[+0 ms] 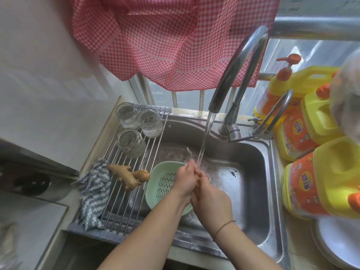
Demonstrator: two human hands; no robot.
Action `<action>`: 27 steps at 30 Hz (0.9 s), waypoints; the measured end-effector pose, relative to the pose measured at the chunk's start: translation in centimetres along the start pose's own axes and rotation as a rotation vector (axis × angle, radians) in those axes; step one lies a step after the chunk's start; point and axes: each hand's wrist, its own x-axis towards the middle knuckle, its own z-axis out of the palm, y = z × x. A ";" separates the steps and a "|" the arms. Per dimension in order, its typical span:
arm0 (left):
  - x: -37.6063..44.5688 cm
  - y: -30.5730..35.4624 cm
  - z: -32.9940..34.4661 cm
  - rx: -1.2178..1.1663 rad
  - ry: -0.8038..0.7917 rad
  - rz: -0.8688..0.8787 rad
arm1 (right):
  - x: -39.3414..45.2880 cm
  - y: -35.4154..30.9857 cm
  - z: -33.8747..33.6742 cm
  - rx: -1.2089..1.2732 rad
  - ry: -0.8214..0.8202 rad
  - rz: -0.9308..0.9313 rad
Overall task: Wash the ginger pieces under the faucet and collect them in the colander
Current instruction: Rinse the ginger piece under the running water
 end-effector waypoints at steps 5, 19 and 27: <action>-0.2 1.0 -1.2 -0.225 -0.176 -0.174 | -0.4 1.0 -0.1 0.059 0.051 -0.002; -1.1 -1.9 -1.5 -0.180 -0.056 -0.100 | -1.8 1.9 2.1 0.362 0.032 -0.156; -0.6 -3.0 -1.2 -0.369 -0.089 -0.069 | -0.5 1.7 0.0 1.066 -0.249 0.546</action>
